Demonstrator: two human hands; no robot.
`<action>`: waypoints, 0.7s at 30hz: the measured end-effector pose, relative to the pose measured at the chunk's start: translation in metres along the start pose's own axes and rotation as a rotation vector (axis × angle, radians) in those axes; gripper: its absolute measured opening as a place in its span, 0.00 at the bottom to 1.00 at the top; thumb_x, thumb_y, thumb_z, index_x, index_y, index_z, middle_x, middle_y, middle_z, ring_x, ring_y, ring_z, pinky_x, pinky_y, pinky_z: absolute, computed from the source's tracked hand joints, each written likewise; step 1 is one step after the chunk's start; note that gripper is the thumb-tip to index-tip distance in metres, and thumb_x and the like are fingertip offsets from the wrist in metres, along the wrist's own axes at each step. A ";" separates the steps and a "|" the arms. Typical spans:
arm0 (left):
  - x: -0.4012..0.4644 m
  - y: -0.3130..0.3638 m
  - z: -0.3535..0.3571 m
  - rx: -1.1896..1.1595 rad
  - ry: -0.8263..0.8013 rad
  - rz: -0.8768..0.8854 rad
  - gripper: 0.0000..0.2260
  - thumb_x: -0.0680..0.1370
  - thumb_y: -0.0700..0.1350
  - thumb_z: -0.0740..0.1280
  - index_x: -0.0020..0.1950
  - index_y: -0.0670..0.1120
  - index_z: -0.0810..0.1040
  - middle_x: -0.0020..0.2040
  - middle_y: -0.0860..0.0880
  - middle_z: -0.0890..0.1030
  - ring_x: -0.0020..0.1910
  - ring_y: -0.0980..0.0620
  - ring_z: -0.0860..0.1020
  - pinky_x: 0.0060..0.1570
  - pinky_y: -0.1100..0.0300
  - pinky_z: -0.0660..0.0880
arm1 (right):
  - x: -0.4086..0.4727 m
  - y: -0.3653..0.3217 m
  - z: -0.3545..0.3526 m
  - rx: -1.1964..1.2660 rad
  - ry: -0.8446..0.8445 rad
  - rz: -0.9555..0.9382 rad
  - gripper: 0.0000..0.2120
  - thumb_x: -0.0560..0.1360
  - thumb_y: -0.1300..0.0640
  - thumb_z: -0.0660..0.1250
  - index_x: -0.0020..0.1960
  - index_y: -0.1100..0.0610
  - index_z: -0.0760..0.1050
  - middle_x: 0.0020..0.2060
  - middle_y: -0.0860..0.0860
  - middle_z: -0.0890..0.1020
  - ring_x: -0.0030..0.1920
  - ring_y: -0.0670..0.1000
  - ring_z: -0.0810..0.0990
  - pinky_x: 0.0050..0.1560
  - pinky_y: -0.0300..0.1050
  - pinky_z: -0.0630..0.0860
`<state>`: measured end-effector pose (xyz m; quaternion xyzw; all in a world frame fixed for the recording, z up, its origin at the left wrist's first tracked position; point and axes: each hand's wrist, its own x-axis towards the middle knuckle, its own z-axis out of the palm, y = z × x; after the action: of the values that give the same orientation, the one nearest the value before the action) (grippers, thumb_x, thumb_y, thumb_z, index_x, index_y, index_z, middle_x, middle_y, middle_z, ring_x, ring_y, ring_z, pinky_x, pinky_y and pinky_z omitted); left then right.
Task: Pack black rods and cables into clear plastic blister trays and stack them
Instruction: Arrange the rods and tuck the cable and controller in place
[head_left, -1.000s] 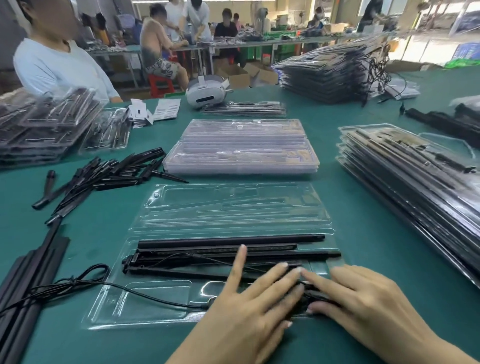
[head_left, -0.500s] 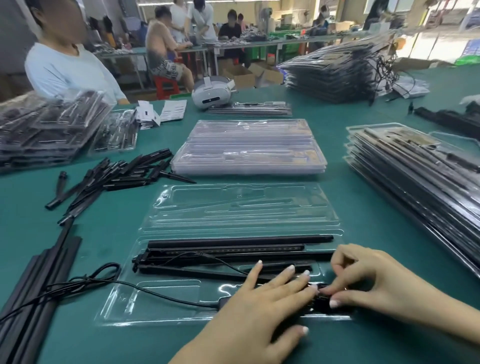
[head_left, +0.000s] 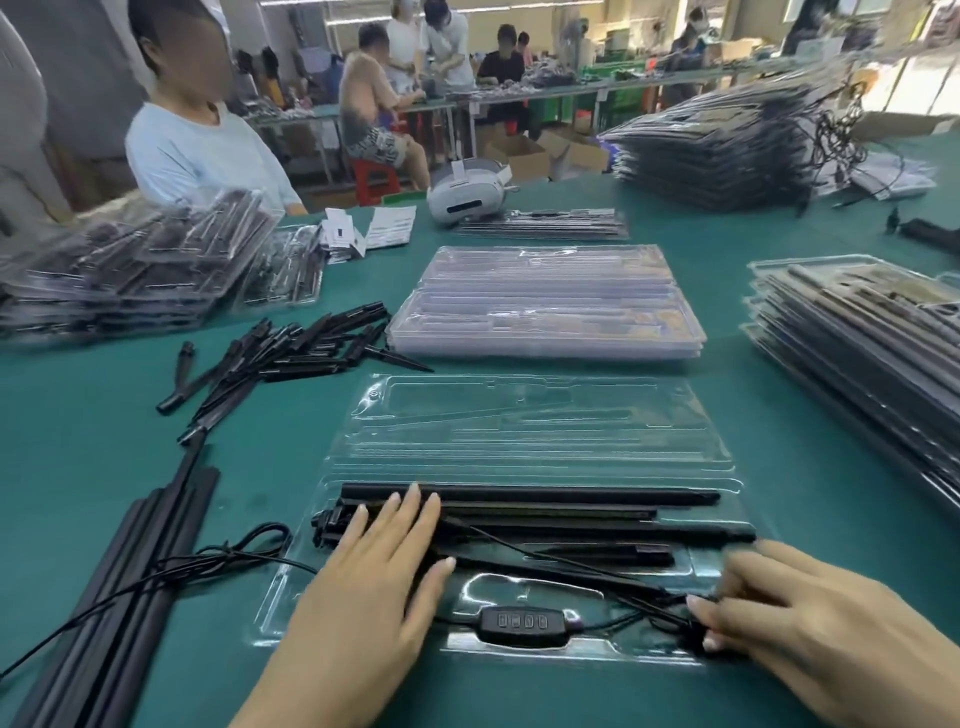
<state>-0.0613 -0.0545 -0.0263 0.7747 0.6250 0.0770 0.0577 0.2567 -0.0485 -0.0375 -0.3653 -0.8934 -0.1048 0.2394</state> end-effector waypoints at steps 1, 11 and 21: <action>-0.004 -0.002 0.002 -0.044 -0.003 -0.006 0.31 0.74 0.67 0.32 0.74 0.55 0.37 0.74 0.61 0.38 0.75 0.60 0.37 0.68 0.71 0.30 | 0.000 -0.002 0.000 -0.012 0.010 0.002 0.23 0.82 0.45 0.51 0.38 0.46 0.81 0.31 0.44 0.74 0.30 0.48 0.75 0.21 0.34 0.68; -0.009 -0.003 0.004 0.169 0.172 0.184 0.24 0.80 0.52 0.52 0.61 0.40 0.80 0.53 0.49 0.82 0.54 0.52 0.78 0.58 0.59 0.67 | 0.002 0.002 0.002 -0.013 0.009 0.024 0.22 0.81 0.44 0.52 0.37 0.46 0.79 0.31 0.41 0.74 0.32 0.46 0.76 0.23 0.33 0.69; -0.002 -0.003 -0.005 0.298 0.118 0.279 0.23 0.74 0.52 0.56 0.58 0.42 0.82 0.42 0.53 0.78 0.40 0.53 0.78 0.53 0.57 0.66 | 0.003 0.000 0.002 -0.014 -0.043 0.003 0.23 0.81 0.45 0.52 0.34 0.46 0.79 0.29 0.41 0.73 0.30 0.46 0.74 0.23 0.34 0.69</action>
<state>-0.0651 -0.0559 -0.0223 0.8479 0.5183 0.0362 -0.1052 0.2543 -0.0461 -0.0384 -0.3703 -0.8971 -0.1031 0.2179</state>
